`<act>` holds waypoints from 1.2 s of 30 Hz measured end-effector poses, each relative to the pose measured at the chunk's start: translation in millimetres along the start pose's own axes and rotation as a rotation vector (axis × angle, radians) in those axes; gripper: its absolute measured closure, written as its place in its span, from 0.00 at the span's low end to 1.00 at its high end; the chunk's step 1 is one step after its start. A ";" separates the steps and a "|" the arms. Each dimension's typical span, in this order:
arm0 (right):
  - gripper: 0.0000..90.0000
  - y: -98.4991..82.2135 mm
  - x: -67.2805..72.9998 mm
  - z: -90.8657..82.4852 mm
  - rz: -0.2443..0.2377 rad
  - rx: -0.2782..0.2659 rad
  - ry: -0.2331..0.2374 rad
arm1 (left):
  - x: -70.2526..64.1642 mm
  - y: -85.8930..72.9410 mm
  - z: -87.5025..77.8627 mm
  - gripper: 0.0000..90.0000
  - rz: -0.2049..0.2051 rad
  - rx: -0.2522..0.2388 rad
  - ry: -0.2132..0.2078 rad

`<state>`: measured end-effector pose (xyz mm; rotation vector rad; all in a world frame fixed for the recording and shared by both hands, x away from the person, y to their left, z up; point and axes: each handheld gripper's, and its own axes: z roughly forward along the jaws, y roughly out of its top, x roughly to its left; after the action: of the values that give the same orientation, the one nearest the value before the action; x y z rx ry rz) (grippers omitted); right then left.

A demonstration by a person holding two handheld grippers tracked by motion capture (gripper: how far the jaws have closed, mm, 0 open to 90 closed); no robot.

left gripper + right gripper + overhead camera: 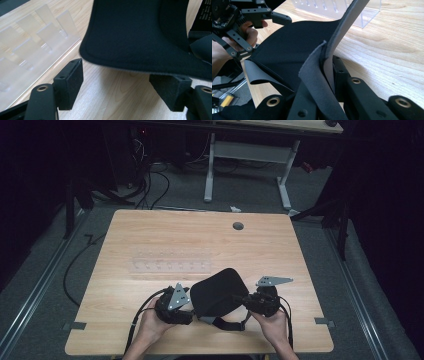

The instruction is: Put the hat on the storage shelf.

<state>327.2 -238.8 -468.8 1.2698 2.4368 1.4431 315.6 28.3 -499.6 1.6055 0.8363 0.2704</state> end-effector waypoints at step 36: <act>0.93 14.7 11.8 14.4 0.014 -0.025 0.087 | -12.3 2.7 -7.2 0.60 0.070 -0.027 -0.030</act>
<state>334.4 -217.3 -461.9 1.2474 2.4597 1.5596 303.5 25.9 -492.0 1.6115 0.7516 0.3060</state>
